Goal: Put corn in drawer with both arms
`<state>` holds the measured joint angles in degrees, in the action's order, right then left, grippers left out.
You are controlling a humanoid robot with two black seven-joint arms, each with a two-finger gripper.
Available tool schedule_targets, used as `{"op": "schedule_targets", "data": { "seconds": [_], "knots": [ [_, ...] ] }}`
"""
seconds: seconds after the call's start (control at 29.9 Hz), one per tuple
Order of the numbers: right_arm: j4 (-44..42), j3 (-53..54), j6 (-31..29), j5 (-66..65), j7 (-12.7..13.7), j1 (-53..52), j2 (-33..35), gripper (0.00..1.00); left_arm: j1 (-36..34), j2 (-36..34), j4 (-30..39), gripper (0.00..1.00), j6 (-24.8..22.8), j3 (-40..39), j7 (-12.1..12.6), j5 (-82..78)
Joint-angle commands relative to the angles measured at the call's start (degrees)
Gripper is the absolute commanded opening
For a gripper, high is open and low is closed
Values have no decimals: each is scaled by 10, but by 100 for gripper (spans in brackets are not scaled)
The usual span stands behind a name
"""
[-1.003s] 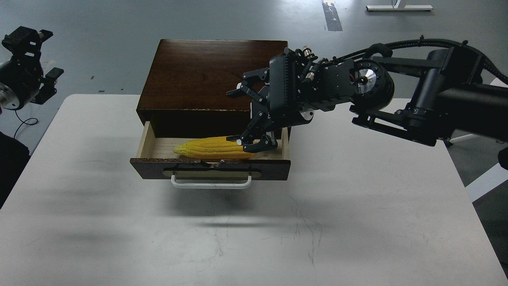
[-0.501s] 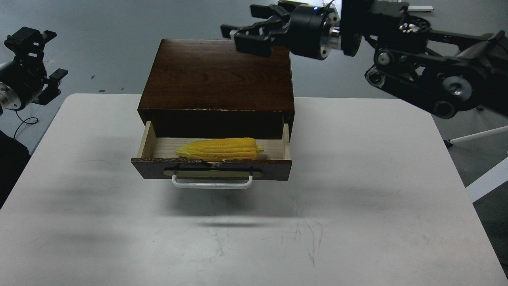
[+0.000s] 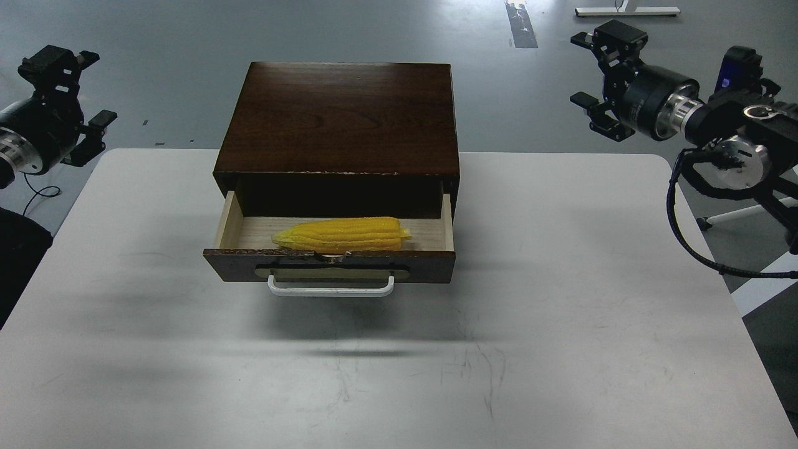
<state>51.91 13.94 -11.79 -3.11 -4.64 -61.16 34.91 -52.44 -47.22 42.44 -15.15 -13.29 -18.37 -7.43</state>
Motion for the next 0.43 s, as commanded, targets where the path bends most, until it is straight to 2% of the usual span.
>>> {"op": "schedule_targets", "data": {
  "seconds": [0.0, 0.07, 0.27, 0.4],
  "knots": [
    [0, 28, 2, 30, 6, 26, -8, 96, 0, 14, -3, 99, 4, -1, 15, 8],
    [-3, 52, 4, 46, 16, 39, -28, 97, 0, 27, -20, 98, 2, -2, 38, 17],
    [-58, 79, 8, 67, 19, 48, -69, 99, 1, 34, -23, 98, 0, -10, 48, 25],
    [-71, 82, 5, 67, 13, 50, -92, 100, 1, 39, -20, 98, -1, -18, 69, 36]
  ]
}}
